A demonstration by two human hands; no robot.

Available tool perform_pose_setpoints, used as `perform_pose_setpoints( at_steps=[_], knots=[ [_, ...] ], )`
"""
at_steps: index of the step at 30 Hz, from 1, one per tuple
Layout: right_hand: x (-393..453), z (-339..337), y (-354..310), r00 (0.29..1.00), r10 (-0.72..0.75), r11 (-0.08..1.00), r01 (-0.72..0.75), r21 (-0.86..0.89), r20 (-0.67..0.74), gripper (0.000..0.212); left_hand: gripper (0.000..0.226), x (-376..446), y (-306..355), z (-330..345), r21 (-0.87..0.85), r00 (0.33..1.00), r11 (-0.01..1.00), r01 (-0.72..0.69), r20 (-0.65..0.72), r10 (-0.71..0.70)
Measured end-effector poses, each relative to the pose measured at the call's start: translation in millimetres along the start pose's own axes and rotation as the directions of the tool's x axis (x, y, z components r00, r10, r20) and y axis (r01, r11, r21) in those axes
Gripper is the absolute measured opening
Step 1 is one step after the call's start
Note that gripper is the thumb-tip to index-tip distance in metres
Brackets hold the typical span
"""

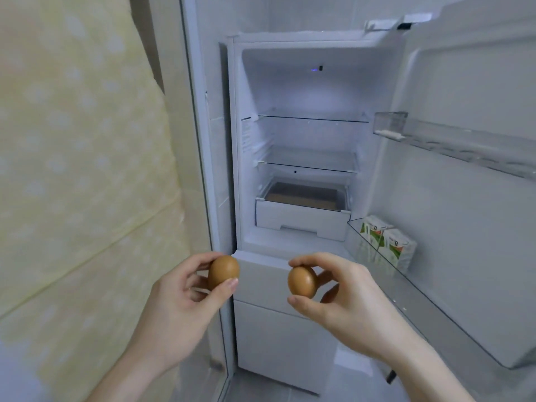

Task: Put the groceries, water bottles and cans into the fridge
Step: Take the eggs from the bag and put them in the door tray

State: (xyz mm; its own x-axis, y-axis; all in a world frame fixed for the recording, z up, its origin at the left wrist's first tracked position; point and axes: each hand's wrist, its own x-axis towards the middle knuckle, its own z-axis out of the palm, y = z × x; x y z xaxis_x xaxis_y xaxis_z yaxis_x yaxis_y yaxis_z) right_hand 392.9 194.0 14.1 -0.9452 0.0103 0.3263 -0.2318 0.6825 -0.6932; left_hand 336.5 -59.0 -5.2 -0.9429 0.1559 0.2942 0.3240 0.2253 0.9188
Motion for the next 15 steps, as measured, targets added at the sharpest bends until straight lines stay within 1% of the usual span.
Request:
perform_pose_setpoints(
  at_steps=[5, 9, 15],
  knots=[
    [24.1, -18.5, 12.1, 0.997, 0.038, 0.999, -0.041, -0.032, -0.074, 0.039, 0.033, 55.9, 8.3, 18.9, -0.03, 0.996, 0.997, -0.068, 0.061, 0.07],
    [50.4, -28.0, 17.4, 0.989, 0.058, 0.994, -0.07, -0.081, -0.139, 0.038, 0.028, 105.1, 12.3, 34.5, -0.071, 0.987, 0.991, -0.113, 0.11, 0.12],
    [101.4, -40.6, 11.7, 0.966, 0.067, 0.983, -0.106, -0.147, -0.251, 0.038, 0.028, 183.4, 18.8, 52.3, -0.123, 0.951, 0.97, -0.21, 0.204, 0.231]
  ],
)
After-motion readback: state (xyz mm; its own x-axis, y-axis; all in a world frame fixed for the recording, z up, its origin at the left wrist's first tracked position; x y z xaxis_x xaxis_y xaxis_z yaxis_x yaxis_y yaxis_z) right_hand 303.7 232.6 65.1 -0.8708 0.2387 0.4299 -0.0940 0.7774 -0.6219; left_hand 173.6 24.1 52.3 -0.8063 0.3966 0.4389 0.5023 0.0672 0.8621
